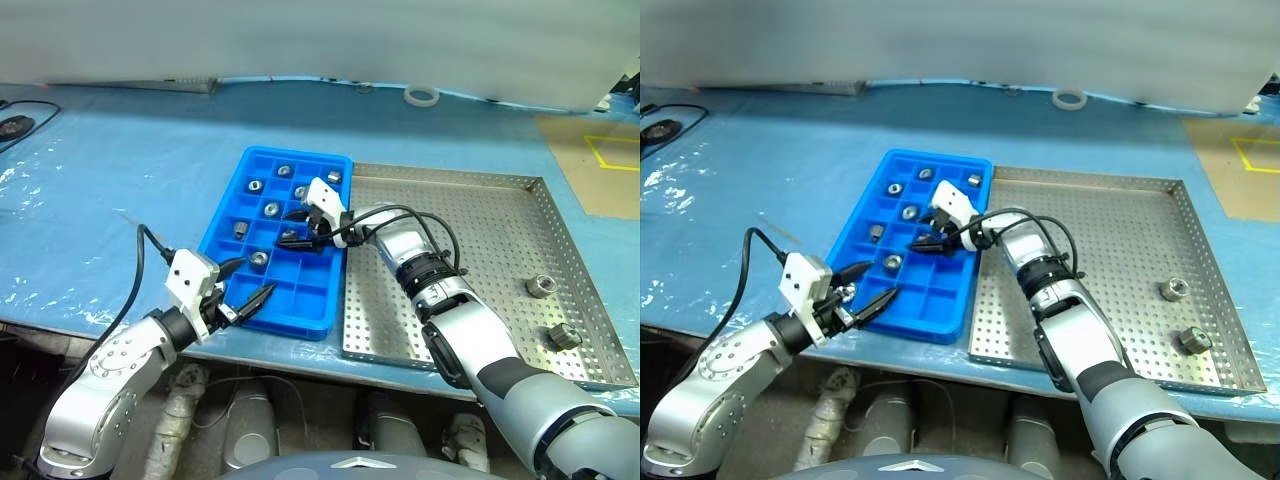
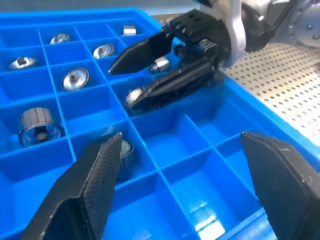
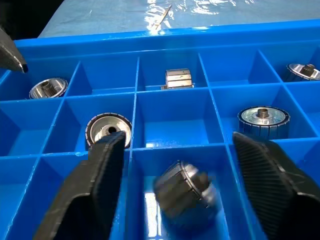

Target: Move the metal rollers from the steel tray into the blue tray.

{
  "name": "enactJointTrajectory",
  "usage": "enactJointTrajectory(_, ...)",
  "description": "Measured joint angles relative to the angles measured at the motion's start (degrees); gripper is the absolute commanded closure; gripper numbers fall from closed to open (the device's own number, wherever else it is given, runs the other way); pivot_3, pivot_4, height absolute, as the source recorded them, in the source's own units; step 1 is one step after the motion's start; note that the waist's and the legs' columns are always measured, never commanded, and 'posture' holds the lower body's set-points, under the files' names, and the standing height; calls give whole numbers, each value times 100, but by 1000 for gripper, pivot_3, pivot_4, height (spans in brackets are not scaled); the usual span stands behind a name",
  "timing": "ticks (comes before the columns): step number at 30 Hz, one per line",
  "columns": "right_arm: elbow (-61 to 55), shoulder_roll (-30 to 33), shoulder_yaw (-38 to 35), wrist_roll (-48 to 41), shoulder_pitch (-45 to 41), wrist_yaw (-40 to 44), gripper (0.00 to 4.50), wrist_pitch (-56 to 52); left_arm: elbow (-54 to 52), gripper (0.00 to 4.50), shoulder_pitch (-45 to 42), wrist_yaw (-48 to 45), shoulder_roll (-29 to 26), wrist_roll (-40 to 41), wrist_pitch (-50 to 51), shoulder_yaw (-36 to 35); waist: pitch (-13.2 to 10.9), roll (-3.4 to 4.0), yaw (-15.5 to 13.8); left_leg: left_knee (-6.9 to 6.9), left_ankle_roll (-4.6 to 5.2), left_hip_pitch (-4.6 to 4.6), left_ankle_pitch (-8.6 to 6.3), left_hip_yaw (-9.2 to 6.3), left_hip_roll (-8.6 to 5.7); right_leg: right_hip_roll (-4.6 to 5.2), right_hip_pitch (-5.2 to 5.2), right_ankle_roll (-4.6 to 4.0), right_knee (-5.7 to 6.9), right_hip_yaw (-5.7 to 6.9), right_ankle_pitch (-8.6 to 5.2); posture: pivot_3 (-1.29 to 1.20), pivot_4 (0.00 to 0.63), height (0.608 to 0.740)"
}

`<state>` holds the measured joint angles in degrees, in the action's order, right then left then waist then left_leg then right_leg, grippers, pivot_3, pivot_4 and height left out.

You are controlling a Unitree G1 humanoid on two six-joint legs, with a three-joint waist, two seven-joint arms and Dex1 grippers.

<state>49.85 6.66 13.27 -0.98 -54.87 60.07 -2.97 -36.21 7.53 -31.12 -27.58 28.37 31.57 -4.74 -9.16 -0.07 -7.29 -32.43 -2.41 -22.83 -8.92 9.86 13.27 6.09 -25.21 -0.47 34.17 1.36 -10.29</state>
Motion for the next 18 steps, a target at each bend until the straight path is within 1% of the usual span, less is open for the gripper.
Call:
enactJointTrajectory(3,-224,148,-181,-96,122,-58,608,-78,226,499,-339,-142,15,49,-1,117,0,0,9,-10,-4,4,2,1,-2,1,-5,-3,24,-7,-2,110,150,740)
enactJointTrajectory(7,-780,628,-502,-231,438,-198,608,-360,768,499,-896,-462,21,50,-15,416,-1,0,40,-20,-16,19,10,2,-2,0,-6,-9,55,-16,-8,12,150,740)
enactJointTrajectory(12,-1710,1272,-862,-377,1143,-466,608,-912,1608,499,-1681,-1015,42,7,-215,768,-1,0,262,-20,-27,33,18,6,-1,-8,-5,-9,65,-29,-7,-136,150,740)
enactJointTrajectory(14,-1978,1414,-918,-390,1308,-554,608,-1063,1805,499,-1842,-1152,61,-21,-268,857,0,0,357,-20,-27,34,18,8,-2,-11,-5,-10,64,-33,-7,-136,150,740)
enactJointTrajectory(15,-2185,1514,-992,-411,1448,-617,608,-1165,1950,499,-1980,-1256,85,-41,-309,931,0,0,395,-18,-26,34,18,9,1,-16,-6,-10,61,-34,-7,-218,150,740)
enactJointTrajectory(18,-2805,1796,-1212,-500,1897,-813,608,-1491,2402,499,-2370,-1560,182,-94,-454,1125,0,0,530,-18,-27,36,18,14,17,-56,-8,-11,57,-56,-7,-283,150,740)
